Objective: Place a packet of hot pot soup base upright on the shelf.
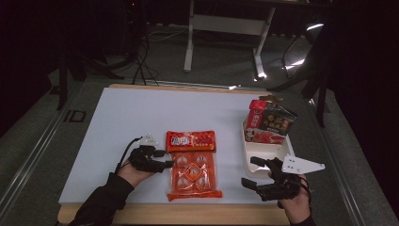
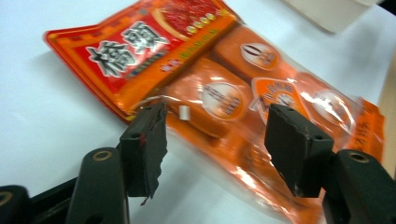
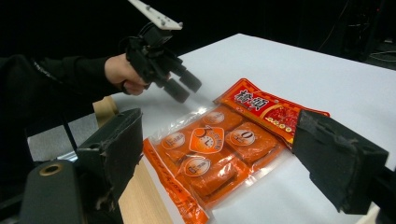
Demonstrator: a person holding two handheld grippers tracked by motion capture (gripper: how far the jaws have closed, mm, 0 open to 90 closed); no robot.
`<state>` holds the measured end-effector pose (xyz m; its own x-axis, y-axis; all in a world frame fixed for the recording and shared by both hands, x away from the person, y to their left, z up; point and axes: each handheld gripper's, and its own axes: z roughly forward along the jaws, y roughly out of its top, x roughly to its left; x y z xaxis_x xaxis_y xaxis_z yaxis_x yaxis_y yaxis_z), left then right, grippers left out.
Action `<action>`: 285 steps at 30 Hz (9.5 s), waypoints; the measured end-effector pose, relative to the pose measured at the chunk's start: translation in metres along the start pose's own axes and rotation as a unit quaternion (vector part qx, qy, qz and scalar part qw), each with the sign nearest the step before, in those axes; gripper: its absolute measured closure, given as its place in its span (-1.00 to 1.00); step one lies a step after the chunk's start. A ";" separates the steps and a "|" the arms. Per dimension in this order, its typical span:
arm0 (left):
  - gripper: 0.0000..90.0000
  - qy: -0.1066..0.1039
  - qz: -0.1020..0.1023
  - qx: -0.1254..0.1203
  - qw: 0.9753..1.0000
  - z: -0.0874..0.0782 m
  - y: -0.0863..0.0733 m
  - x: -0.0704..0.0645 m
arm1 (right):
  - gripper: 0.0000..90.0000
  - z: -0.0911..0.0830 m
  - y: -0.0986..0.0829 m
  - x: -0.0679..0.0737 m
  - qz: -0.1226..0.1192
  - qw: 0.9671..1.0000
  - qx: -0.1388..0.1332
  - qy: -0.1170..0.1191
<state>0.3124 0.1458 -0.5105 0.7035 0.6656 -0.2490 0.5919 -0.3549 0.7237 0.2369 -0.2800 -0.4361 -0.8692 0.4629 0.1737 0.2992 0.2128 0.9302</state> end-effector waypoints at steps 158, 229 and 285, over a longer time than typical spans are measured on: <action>-0.13 -0.121 0.111 -0.199 0.966 -0.064 0.068 -0.088 | 1.00 0.016 0.079 0.002 -0.025 0.999 0.019 0.036; -0.98 -0.010 -0.019 -0.161 0.987 -0.048 -0.050 -0.028 | 1.00 -0.077 0.029 -0.109 0.119 0.985 -0.066 -0.107; -0.98 -0.020 0.009 -0.172 0.985 -0.046 -0.054 -0.031 | -0.71 -0.012 0.104 -0.016 -0.013 0.995 -0.030 -0.090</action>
<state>0.2409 0.1747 -0.5120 0.7317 0.6321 -0.2550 0.4167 -0.1188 0.9013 0.2769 -0.2755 -0.3387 -0.7900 0.6058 0.0943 0.2492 0.1768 0.9522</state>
